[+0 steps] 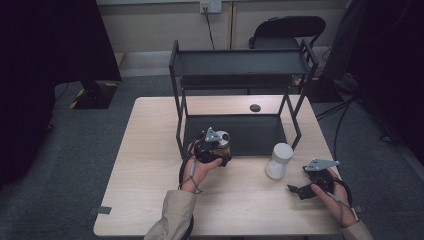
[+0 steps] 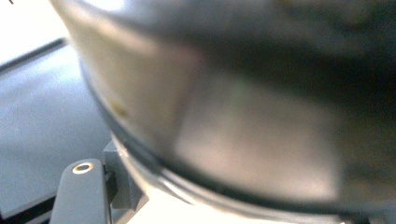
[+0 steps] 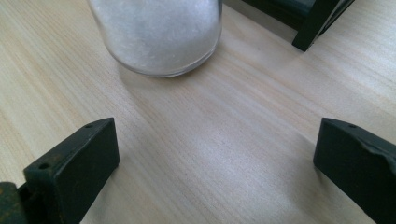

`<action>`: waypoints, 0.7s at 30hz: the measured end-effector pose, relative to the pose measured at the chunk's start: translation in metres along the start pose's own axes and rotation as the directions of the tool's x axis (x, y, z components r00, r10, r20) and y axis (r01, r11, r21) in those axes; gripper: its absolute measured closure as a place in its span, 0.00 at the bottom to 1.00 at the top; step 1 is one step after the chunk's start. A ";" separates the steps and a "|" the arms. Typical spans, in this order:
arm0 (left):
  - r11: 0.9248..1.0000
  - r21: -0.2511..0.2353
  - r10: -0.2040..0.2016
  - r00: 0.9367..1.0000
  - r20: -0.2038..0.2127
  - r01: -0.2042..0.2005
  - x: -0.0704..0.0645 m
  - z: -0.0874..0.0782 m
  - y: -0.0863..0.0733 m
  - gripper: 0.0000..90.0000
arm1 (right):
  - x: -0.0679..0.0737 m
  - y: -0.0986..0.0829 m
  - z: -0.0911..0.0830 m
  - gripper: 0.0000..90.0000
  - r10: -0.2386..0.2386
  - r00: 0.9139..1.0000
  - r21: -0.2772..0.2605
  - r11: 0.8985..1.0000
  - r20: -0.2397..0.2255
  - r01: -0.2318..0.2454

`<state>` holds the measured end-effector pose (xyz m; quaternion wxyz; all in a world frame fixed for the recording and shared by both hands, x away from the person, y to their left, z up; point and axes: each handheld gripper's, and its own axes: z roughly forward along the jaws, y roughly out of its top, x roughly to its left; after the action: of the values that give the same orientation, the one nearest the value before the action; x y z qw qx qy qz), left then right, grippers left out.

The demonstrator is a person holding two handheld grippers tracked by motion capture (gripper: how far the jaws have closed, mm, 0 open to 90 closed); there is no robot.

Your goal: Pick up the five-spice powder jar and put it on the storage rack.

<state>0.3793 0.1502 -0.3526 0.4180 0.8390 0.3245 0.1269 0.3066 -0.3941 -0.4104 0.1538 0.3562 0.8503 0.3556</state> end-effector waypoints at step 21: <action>1.000 -0.001 0.011 1.000 -0.021 -0.011 0.011 -0.003 0.049 0.33 | 0.000 0.000 0.000 0.00 0.000 1.000 0.000 1.000 0.000 0.000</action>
<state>0.4073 0.1379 -0.3129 0.4143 0.8392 0.3242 0.1380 0.3066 -0.3941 -0.4104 0.1538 0.3562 0.8503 0.3556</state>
